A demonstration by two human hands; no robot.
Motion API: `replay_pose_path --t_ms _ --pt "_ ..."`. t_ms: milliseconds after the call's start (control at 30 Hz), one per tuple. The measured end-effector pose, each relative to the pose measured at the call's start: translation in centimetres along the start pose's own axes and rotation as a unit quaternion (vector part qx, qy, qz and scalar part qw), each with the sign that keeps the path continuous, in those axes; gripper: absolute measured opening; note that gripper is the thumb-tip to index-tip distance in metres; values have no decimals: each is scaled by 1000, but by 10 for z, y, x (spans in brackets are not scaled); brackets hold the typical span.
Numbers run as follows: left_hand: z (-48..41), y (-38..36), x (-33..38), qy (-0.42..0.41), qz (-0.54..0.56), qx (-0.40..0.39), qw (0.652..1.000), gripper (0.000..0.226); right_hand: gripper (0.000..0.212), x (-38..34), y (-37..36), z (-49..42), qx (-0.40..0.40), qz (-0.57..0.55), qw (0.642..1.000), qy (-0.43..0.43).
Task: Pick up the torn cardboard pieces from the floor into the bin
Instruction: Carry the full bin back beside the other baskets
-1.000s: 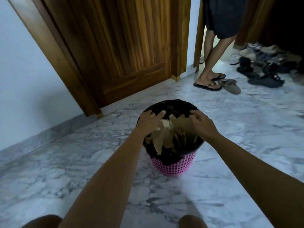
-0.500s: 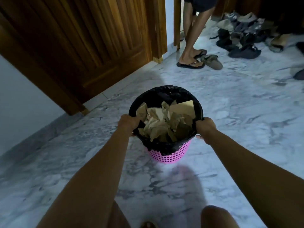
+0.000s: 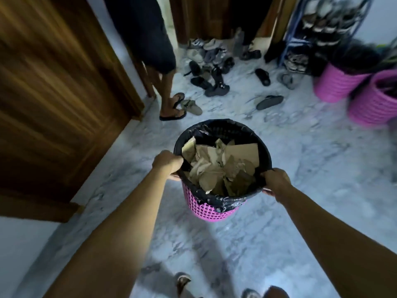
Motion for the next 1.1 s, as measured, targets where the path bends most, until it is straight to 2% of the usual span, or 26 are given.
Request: replay_pose_path --t_ms 100,233,533,667,800,900,1100 --pt "44 -34 99 -43 -36 -28 998 9 16 -38 94 -1 25 -32 999 -1" --pt "89 -118 210 -79 -66 -83 991 9 16 -60 225 -31 73 -58 996 1" --pt "171 -318 397 -126 -112 -166 971 5 15 -94 478 -108 158 -74 985 10" --pt "175 -394 470 -144 -139 -193 961 10 8 -93 546 -153 187 -97 978 -7" --pt "144 -470 542 -165 -167 -216 948 16 16 -86 591 -215 211 -112 970 -36" --pt "115 -531 596 -175 -195 -230 937 6 10 -78 613 -269 214 -121 967 -72" --pt "63 -655 680 -162 -288 -252 909 20 23 -55 656 -367 218 -191 947 -136"
Point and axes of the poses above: each hand's wrist, its own z-axis away from the middle knuckle, its own y-axis out of the back of the hand, x = y × z, the point moved 8 cm from there along -z, towards the middle knuckle, and after that the axes turned 6 degrees about y, right-handed, at the moved point
